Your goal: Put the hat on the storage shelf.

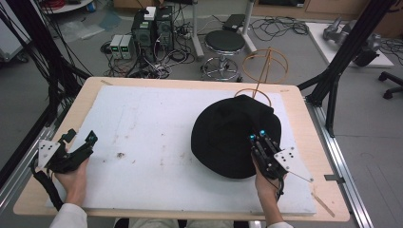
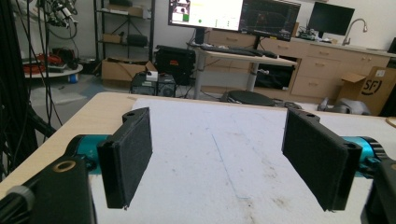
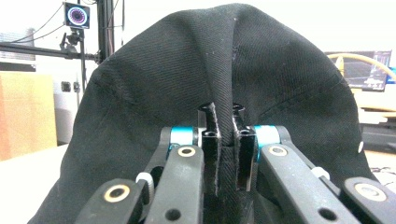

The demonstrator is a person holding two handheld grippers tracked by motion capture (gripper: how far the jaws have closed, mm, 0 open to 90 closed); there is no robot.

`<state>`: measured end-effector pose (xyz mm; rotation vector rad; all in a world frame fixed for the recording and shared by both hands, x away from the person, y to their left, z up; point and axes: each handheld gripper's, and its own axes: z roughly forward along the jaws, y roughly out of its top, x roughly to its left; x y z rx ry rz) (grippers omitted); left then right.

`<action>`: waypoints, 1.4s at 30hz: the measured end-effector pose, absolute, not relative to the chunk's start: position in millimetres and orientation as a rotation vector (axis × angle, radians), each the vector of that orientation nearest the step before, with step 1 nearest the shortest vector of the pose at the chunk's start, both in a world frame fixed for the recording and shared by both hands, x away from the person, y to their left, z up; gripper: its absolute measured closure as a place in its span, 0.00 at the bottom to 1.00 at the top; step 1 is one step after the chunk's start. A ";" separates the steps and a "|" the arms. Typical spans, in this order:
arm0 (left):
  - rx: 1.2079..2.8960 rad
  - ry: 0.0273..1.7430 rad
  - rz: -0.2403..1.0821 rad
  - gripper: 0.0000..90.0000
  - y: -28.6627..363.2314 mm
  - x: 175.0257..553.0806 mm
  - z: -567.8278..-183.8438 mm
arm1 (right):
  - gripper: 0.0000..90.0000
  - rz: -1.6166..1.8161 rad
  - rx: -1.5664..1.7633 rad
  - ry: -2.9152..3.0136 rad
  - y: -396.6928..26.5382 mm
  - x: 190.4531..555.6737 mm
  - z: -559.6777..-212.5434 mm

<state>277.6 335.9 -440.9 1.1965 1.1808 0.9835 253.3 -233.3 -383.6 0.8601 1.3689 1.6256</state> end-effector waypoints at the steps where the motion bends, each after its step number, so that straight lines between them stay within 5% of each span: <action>1: 1.196 1.181 0.984 0.27 335.9 277.6 -440.9 | 0.95 1.618 0.861 1.361 -233.5 254.0 -382.6; 24: 1.191 1.169 0.969 0.27 329.1 280.7 -440.5 | 0.96 1.532 0.781 1.156 -231.5 281.0 -327.5; 42: 1.193 1.169 0.974 0.27 331.5 278.0 -440.7 | 0.96 1.438 0.854 1.086 -234.2 341.2 -290.2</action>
